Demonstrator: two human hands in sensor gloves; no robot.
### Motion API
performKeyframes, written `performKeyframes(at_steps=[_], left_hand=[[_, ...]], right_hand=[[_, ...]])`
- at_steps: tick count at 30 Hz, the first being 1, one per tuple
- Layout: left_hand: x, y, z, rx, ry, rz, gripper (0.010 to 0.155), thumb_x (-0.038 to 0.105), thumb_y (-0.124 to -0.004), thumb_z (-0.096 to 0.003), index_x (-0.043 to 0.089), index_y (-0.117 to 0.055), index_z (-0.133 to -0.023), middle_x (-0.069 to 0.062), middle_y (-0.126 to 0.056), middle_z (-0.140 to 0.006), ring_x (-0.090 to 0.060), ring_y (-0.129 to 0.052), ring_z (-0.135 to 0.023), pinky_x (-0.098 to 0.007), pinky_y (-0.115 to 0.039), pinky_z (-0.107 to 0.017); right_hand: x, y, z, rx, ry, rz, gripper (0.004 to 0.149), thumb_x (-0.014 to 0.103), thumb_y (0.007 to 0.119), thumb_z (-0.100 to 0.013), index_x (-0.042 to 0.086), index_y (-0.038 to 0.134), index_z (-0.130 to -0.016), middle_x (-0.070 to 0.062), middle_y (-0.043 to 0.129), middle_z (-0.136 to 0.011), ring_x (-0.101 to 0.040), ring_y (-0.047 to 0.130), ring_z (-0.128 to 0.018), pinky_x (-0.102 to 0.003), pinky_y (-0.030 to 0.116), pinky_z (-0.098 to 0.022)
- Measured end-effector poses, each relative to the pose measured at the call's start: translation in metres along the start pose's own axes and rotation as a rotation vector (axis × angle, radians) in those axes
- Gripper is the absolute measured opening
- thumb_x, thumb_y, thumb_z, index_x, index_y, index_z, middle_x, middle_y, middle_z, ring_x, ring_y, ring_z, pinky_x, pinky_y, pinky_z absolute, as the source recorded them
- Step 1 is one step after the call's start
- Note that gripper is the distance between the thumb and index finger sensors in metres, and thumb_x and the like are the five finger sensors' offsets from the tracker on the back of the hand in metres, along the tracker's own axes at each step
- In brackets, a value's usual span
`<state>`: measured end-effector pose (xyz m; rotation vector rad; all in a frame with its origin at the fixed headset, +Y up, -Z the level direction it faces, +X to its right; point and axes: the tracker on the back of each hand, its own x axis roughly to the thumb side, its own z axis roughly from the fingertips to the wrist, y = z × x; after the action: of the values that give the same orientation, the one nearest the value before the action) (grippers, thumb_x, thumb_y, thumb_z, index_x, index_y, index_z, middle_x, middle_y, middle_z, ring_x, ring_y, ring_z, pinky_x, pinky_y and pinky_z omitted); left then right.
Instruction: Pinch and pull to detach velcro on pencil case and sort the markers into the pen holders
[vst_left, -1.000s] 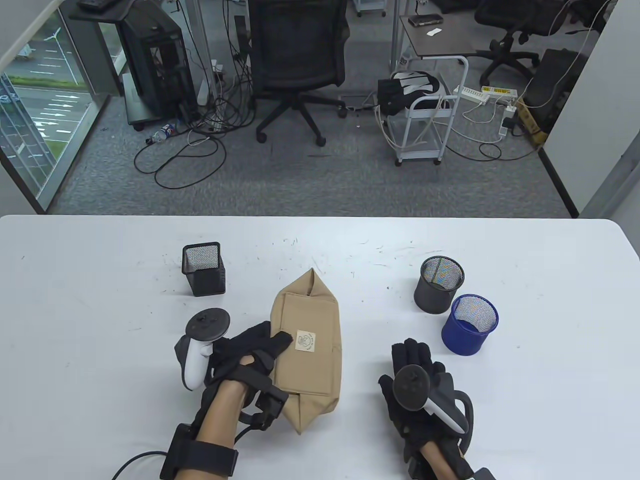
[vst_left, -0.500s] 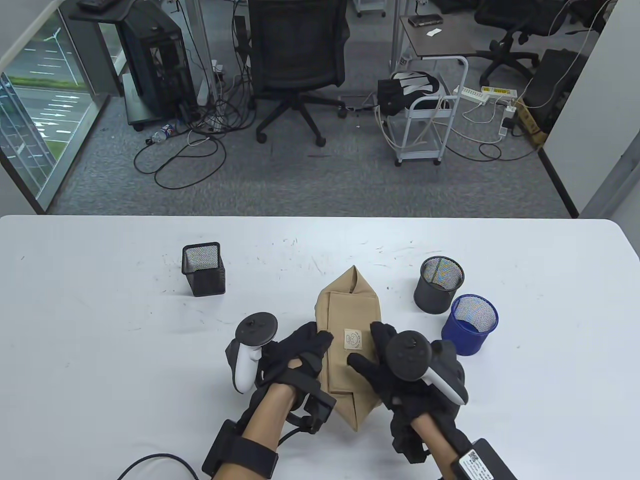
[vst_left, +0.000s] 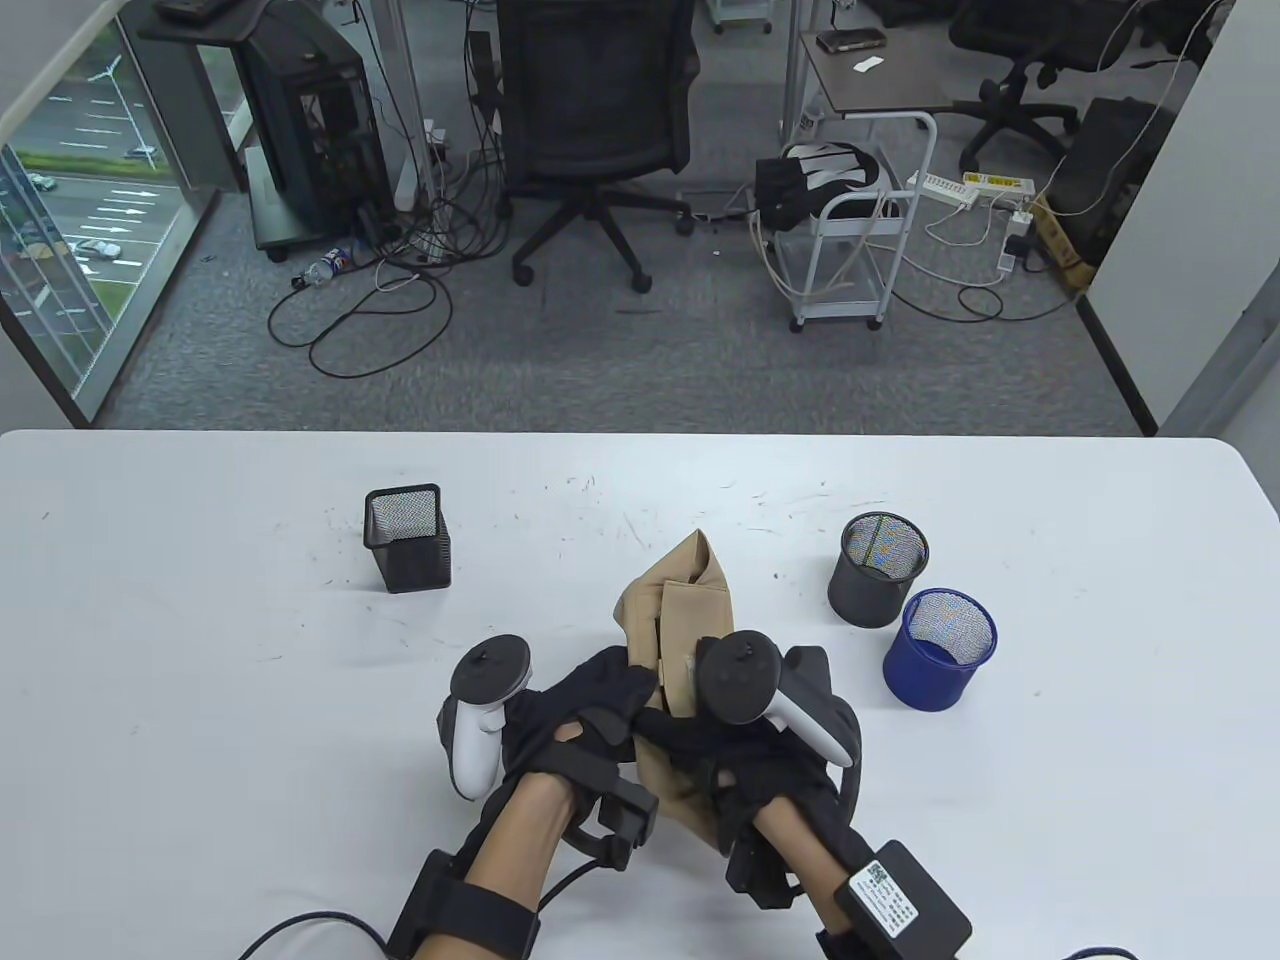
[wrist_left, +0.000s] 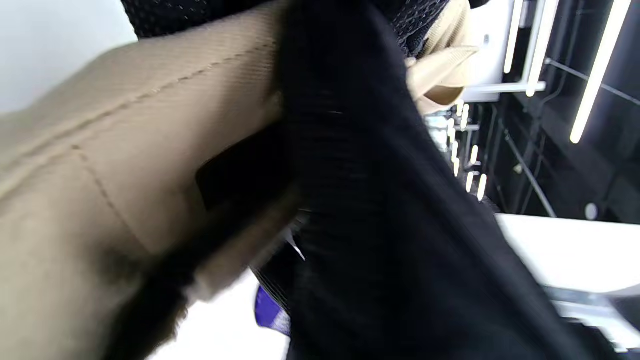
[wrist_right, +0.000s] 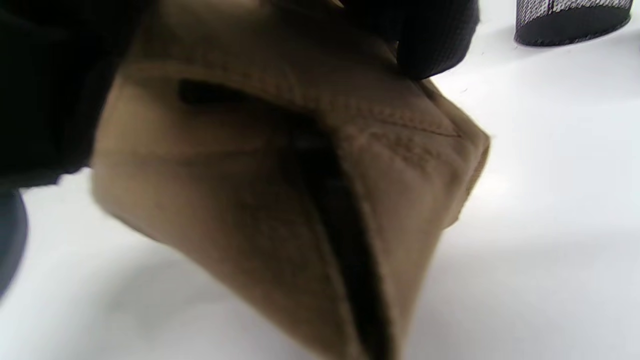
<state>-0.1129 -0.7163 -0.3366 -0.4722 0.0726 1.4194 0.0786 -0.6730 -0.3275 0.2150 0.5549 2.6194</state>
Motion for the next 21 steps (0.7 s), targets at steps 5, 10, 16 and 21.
performKeyframes(at_steps=[5, 10, 16, 21], left_hand=[[-0.003, -0.003, 0.000, 0.028, 0.009, 0.017, 0.053, 0.033, -0.073, -0.0537, 0.015, -0.069, -0.103, -0.012, -0.090, -0.098, -0.034, -0.103, -0.077, -0.039, -0.098, -0.046], [-0.002, -0.006, -0.002, -0.013, -0.007, 0.020, 0.052, 0.034, -0.073, -0.0543, 0.016, -0.069, -0.103, -0.011, -0.090, -0.098, -0.032, -0.103, -0.077, -0.036, -0.100, -0.045], [-0.014, 0.013, 0.002, 0.031, -0.001, 0.168, 0.052, 0.031, -0.074, -0.0535, 0.014, -0.070, -0.102, -0.012, -0.093, -0.096, -0.032, -0.105, -0.076, -0.038, -0.099, -0.044], [-0.002, 0.019, 0.002, 0.123, 0.107, -0.095, 0.054, 0.035, -0.080, -0.0530, 0.013, -0.072, -0.101, -0.011, -0.096, -0.093, -0.029, -0.107, -0.075, -0.037, -0.099, -0.044]], right_hand=[[-0.010, -0.013, 0.003, -0.067, -0.006, -0.077, 0.058, 0.031, 0.072, -0.055, 0.006, 0.058, -0.105, -0.030, 0.074, -0.099, -0.047, 0.088, -0.078, -0.046, 0.090, -0.043], [-0.029, -0.027, 0.011, -0.091, -0.029, -0.190, 0.050, 0.025, 0.073, -0.054, 0.003, 0.068, -0.099, -0.028, 0.084, -0.090, -0.044, 0.096, -0.069, -0.043, 0.093, -0.036], [-0.094, -0.054, 0.019, -0.175, 0.035, -0.609, 0.049, 0.023, 0.073, -0.054, -0.001, 0.068, -0.097, -0.028, 0.090, -0.083, -0.039, 0.104, -0.060, -0.037, 0.098, -0.030], [-0.107, -0.049, 0.020, -0.117, 0.041, -0.722, 0.049, 0.022, 0.074, -0.054, 0.001, 0.069, -0.098, -0.029, 0.089, -0.084, -0.041, 0.104, -0.060, -0.038, 0.098, -0.030]])
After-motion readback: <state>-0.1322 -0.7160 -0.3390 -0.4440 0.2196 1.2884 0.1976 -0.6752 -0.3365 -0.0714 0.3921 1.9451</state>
